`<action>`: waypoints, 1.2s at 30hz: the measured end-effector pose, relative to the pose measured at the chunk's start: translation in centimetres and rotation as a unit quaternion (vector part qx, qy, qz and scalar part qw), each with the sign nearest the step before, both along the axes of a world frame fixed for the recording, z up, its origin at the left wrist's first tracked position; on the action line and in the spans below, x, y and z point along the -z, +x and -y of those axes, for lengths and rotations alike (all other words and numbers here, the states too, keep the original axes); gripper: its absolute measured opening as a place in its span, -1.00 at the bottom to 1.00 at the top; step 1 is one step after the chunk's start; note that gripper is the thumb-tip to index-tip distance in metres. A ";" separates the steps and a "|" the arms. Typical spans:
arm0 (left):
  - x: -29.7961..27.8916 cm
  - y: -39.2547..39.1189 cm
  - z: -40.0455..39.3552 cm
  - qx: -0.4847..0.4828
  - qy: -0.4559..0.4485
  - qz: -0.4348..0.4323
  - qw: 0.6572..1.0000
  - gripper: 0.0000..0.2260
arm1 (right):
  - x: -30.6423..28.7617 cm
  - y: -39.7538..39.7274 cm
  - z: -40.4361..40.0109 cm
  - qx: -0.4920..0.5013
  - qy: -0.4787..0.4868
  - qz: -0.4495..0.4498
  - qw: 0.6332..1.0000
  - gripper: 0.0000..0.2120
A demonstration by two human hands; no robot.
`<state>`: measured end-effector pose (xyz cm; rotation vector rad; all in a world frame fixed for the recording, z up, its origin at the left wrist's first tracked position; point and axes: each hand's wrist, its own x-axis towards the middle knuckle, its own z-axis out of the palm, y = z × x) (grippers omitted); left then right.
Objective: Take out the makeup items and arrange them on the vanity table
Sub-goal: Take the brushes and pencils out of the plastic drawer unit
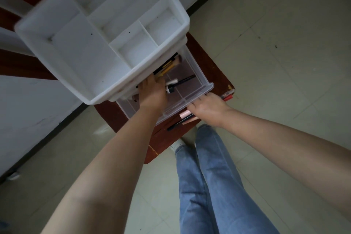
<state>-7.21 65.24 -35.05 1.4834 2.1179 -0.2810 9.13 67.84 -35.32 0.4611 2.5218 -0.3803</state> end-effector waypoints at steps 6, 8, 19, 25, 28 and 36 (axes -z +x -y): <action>0.4 0.2 -0.4 0.062 -0.001 -0.027 0.998 -0.71 | 0.3 -0.2 0.0 0.006 -0.001 0.005 1.000 -0.43; 0.3 0.5 0.4 0.111 0.002 -0.043 0.993 -0.69 | 0.4 -0.1 0.1 0.007 0.000 0.001 1.000 -0.45; 0.7 0.5 -0.1 0.098 -0.026 -0.026 0.995 -0.68 | 0.4 -0.2 0.1 0.008 0.010 -0.013 1.000 -0.53; -0.6 -0.5 0.6 0.067 0.025 0.041 0.997 -0.65 | -0.4 -0.8 0.1 0.016 0.004 0.003 1.000 -0.59; -2.6 -0.6 1.0 0.037 0.070 0.090 0.993 -0.68 | -1.6 -1.1 -0.4 -0.031 0.081 -0.026 0.996 -0.56; -7.7 -2.9 7.4 -0.078 0.081 0.075 0.991 -0.70 | -3.1 -4.7 -1.6 0.043 0.010 0.026 0.999 -0.59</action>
